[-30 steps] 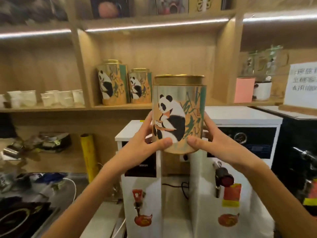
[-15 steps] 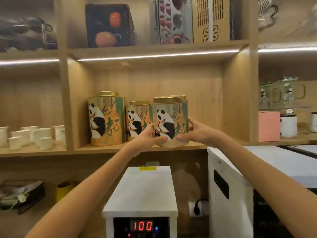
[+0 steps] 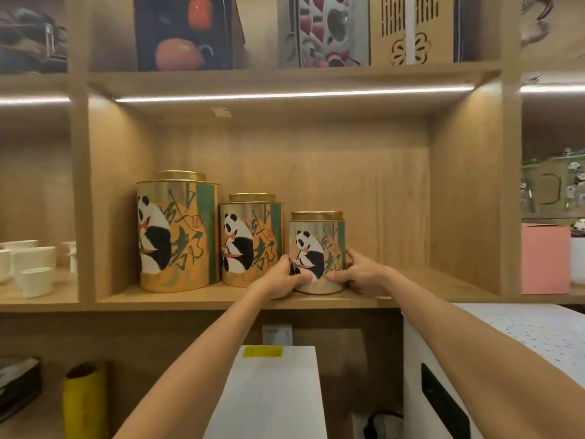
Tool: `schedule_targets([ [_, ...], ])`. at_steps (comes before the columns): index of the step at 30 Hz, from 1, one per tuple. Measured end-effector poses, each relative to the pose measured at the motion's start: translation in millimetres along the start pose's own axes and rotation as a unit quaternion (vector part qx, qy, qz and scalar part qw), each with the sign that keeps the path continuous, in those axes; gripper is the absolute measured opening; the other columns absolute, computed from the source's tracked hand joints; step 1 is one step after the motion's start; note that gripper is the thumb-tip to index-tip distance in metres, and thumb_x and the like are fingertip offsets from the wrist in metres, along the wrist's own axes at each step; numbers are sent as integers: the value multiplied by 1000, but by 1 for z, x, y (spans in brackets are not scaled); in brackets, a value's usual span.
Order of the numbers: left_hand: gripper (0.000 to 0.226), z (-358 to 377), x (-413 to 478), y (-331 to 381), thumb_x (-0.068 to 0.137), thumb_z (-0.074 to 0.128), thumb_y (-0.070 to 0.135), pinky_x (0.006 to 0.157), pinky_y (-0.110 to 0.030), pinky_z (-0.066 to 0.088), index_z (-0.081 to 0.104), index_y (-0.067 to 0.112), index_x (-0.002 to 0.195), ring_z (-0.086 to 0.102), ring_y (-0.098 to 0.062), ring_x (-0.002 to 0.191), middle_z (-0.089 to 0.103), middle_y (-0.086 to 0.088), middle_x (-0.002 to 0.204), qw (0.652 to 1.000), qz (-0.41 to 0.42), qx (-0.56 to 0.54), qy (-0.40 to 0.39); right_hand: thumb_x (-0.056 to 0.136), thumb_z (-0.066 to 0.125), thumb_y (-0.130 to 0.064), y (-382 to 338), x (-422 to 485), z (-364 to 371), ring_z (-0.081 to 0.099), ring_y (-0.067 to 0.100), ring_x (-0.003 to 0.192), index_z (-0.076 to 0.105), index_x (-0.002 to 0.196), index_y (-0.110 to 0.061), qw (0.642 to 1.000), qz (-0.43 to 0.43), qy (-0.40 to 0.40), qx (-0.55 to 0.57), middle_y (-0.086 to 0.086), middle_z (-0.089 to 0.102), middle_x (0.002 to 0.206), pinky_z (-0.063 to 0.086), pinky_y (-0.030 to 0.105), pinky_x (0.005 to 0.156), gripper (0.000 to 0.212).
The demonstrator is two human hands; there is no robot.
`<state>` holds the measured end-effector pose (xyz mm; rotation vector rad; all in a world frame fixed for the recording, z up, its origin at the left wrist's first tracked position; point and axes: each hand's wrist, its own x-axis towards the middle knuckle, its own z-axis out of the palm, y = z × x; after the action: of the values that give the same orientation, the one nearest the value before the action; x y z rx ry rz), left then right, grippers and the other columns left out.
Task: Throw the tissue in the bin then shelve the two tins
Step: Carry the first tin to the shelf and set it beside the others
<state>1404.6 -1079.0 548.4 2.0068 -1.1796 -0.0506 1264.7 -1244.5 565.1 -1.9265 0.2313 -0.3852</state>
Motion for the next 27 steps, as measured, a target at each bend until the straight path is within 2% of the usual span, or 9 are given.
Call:
schedule_targets([
  [3, 57, 9, 12, 0, 92, 65, 33, 100, -33, 39, 42, 11, 138, 49, -24, 127, 53, -9, 141, 1000, -5, -19, 17, 84, 73, -1, 9, 12, -3, 53, 21, 117, 20, 153, -21, 1000, -18, 18, 3, 3, 54, 130, 44, 36, 103, 89],
  [5, 55, 15, 19, -1, 92, 64, 29, 107, -38, 38, 44, 10, 140, 49, -25, 130, 53, -10, 142, 999, -8, -32, 36, 85, 74, -11, 14, 20, -3, 50, 20, 121, 22, 152, -22, 998, -29, 37, -46, 8, 49, 143, 41, 35, 104, 86],
  [7, 50, 21, 24, -3, 93, 63, 30, 109, -43, 39, 50, 12, 137, 51, -26, 127, 57, -9, 138, 997, -18, -19, 72, 86, 76, -21, 20, 29, -1, 49, 22, 126, 23, 151, -22, 994, -41, 61, -83, 9, 46, 148, 42, 38, 109, 84],
  [9, 42, 27, 28, -5, 92, 61, 35, 105, -47, 43, 57, 15, 129, 56, -26, 120, 62, -7, 131, 993, -33, 12, 116, 84, 77, -28, 27, 36, 0, 46, 26, 134, 19, 154, -19, 990, -51, 85, -97, 10, 42, 153, 39, 44, 114, 92],
  [12, 42, 36, 28, -7, 91, 58, 45, 97, -47, 48, 60, 18, 124, 59, -25, 113, 66, -5, 125, 985, -39, 71, 155, 77, 82, -35, 35, 41, -1, 36, 30, 143, 6, 157, -15, 985, -42, 143, -87, 12, 30, 159, 33, 44, 114, 112],
  [15, 56, 41, 27, -11, 88, 61, 53, 93, -41, 49, 56, 17, 130, 59, -25, 116, 64, -6, 130, 979, -25, 100, 178, 73, 84, -42, 39, 41, -4, 39, 30, 138, 21, 150, -18, 974, -38, 208, -81, 12, 31, 156, 39, 44, 109, 103],
  [17, 61, 43, 26, -12, 84, 65, 54, 85, -36, 48, 56, 15, 130, 60, -25, 116, 64, -6, 129, 975, -21, 101, 195, 73, 84, -41, 39, 39, -2, 44, 27, 133, 25, 146, -19, 975, -39, 201, -89, 11, 38, 152, 42, 39, 104, 97],
  [20, 58, 44, 22, -12, 83, 70, 50, 76, -30, 43, 58, 13, 126, 62, -25, 111, 66, -7, 124, 970, -27, 83, 226, 72, 86, -38, 39, 38, 2, 44, 27, 135, 21, 149, -18, 975, -37, 171, -135, 11, 38, 152, 43, 43, 109, 103],
  [27, 47, 43, 17, -9, 85, 71, 42, 79, -31, 50, 61, 14, 121, 64, -20, 106, 69, -5, 118, 970, -27, 59, 234, 79, 82, -30, 36, 37, 6, 42, 28, 138, 16, 153, -16, 973, -46, 155, -165, 12, 37, 155, 42, 44, 110, 100],
])
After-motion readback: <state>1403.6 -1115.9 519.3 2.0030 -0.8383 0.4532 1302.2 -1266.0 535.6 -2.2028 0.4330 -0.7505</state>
